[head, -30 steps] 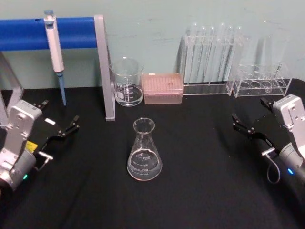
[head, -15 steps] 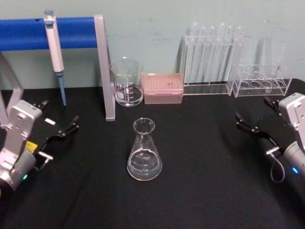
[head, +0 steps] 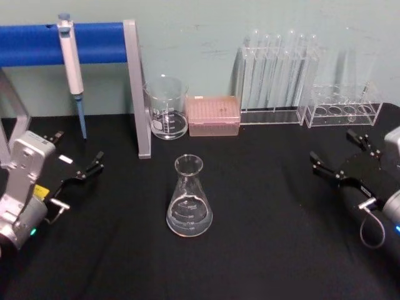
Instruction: Grasp the erlenmeyer flask with one hand, shake it three times, then place it back.
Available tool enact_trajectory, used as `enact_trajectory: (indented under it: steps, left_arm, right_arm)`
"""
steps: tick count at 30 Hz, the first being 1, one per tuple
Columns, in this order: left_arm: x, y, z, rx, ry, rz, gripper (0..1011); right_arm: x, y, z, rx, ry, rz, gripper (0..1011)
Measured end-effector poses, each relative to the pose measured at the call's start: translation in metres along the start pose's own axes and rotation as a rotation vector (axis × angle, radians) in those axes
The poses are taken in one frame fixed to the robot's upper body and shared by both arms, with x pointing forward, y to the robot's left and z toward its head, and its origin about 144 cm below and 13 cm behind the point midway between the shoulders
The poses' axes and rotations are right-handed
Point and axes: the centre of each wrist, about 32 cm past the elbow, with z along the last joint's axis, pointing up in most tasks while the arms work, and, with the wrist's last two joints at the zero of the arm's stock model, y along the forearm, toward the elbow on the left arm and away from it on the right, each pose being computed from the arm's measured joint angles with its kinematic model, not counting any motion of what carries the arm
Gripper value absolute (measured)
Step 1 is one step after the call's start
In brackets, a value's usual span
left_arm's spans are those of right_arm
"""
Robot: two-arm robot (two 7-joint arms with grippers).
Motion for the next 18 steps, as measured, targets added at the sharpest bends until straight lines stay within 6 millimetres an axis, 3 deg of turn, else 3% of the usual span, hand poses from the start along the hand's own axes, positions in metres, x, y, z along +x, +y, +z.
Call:
enact_trajectory:
  steps: [8,18]
  left_arm:
    - [0.000,0.000,0.000,0.000,0.000,0.000,1001]
    - [0.000,0.000,0.000,0.000,0.000,0.000,1001]
  right_arm:
    - [-0.001,-0.014,0.005,0.030,0.045,0.132,1000]
    - [-0.006,-0.015,0.008,0.078,0.072,0.281,1000]
